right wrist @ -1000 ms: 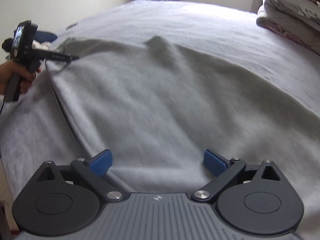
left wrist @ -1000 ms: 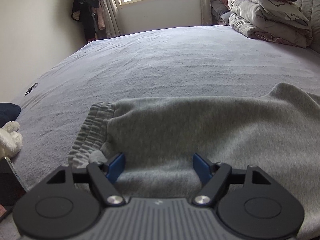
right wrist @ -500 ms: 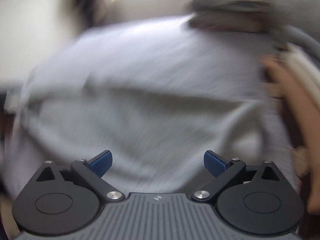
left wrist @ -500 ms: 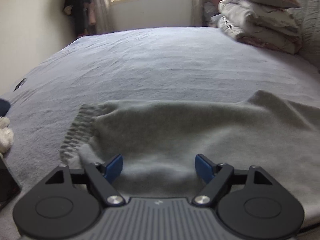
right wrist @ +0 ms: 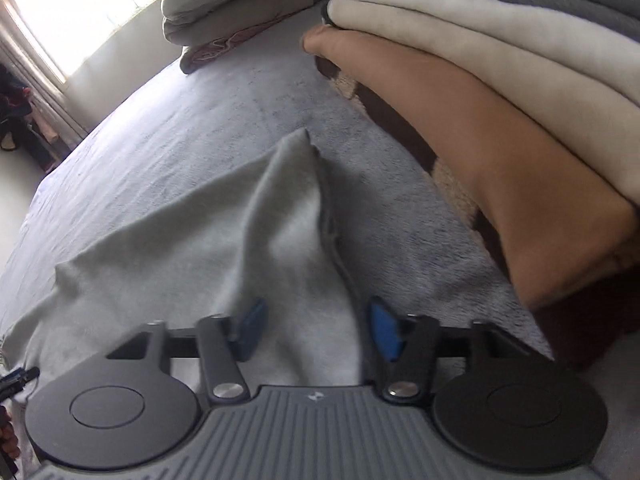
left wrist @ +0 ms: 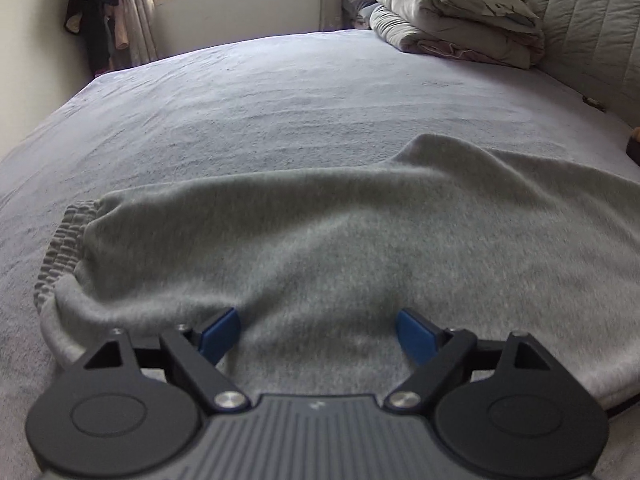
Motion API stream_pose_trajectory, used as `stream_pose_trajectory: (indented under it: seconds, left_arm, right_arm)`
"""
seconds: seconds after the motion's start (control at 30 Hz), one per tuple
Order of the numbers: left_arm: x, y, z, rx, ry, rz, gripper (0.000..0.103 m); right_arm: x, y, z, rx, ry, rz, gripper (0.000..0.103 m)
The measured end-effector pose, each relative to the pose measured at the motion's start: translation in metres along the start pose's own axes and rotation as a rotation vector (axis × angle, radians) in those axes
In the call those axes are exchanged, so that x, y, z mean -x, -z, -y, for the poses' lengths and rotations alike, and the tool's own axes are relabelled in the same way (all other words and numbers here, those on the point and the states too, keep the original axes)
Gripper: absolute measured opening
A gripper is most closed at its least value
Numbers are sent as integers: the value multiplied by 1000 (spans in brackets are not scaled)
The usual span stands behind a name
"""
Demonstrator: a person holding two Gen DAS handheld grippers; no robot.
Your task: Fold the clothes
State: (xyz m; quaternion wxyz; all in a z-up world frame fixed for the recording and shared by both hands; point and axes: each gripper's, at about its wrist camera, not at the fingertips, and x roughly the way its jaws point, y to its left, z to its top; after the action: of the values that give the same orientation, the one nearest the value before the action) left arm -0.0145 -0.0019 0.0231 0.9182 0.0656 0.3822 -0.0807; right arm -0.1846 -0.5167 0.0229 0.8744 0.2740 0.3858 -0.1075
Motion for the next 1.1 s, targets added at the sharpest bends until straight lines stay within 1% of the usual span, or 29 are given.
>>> stream_pose_trajectory:
  seconds: [0.07, 0.23, 0.3, 0.4, 0.43, 0.5, 0.53, 0.57, 0.6, 0.7, 0.77, 0.83, 1.0, 1.1]
  left_arm:
    - [0, -1, 1, 7, 7, -3, 88]
    - [0, -1, 5, 14, 17, -2, 88]
    - [1, 0, 11, -13, 7, 4, 89]
    - [0, -1, 14, -22, 5, 9, 90]
    - [-1, -2, 14, -20, 6, 9, 90]
    - [-2, -2, 13, -17, 8, 9, 90]
    - [-2, -2, 12, -15, 9, 9, 90]
    - [-2, -2, 12, -14, 10, 8, 90]
    - [-2, -3, 12, -11, 11, 7, 90]
    - [-3, -4, 12, -1, 13, 5, 91]
    - [-3, -3, 12, 0, 12, 7, 91]
    - [-3, -3, 13, -1, 10, 9, 91]
    - [-2, -3, 11, 10, 14, 8, 91]
    - [-2, -4, 9, 19, 16, 9, 91]
  right_arm:
    - [2, 3, 7, -16, -25, -1, 55]
    - [6, 9, 32, -143, -132, -27, 55]
    - [5, 10, 33, -129, -142, -28, 55]
    - [5, 11, 14, -37, -91, -17, 53]
    - [4, 12, 8, -11, -71, -13, 51]
    - [5, 12, 6, -19, -74, 1, 35]
    - [6, 12, 7, -28, -79, 9, 30]
    - [7, 11, 7, -37, -84, 17, 21]
    - [12, 10, 7, -50, -113, 40, 16]
    - [32, 5, -2, -60, -224, 139, 15]
    - [42, 2, -19, -28, -271, 196, 15]
    - [45, 2, -40, 34, -276, 227, 15]
    - [40, 12, -94, 241, -256, 241, 15]
    - [41, 25, -117, 341, -249, 236, 15]
